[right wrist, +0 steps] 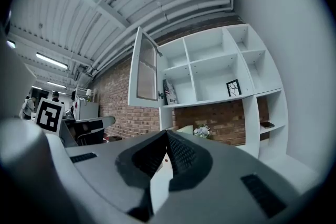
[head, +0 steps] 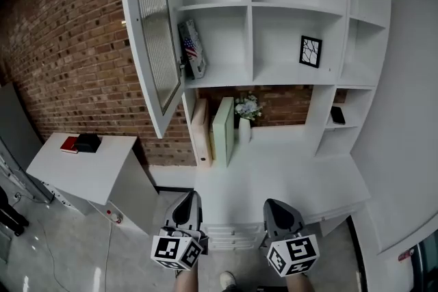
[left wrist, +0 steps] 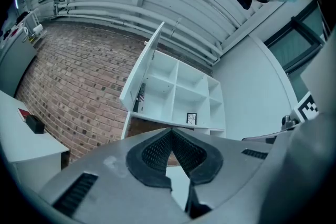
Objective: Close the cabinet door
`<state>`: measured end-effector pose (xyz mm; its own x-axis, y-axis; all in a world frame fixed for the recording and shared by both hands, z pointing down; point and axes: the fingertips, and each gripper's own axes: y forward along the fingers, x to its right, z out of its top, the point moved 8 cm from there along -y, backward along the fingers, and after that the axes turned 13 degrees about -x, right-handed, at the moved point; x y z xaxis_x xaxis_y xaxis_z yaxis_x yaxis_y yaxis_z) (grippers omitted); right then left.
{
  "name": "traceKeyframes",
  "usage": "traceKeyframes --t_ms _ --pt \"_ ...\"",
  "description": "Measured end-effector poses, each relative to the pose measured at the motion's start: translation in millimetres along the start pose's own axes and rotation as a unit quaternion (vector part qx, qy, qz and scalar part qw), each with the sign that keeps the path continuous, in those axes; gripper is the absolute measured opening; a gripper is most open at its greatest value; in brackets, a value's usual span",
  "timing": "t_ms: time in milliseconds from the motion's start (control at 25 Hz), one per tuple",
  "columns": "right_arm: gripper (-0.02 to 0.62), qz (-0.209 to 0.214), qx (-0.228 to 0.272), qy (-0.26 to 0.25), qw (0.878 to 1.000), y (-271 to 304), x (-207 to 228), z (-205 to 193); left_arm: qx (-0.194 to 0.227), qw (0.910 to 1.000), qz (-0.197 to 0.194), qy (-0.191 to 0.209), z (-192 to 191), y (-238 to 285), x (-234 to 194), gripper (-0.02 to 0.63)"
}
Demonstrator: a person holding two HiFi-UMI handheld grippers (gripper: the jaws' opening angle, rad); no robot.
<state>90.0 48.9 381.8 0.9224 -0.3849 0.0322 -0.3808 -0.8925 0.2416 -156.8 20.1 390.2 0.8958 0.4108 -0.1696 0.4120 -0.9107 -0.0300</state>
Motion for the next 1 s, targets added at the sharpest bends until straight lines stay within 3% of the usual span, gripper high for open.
traceKeyframes --t_ms 440,1000 --pt "0.005 -0.008 -0.021 -0.009 1.000 124.5 15.7 30.3 0.023 0.9991 0.034 0.010 19.7 106.9 -86.8 0.012" --pt "0.006 -0.007 -0.011 -0.016 1.000 163.2 10.7 38.4 0.084 0.9944 0.064 0.009 37.9 123.9 -128.1 0.016"
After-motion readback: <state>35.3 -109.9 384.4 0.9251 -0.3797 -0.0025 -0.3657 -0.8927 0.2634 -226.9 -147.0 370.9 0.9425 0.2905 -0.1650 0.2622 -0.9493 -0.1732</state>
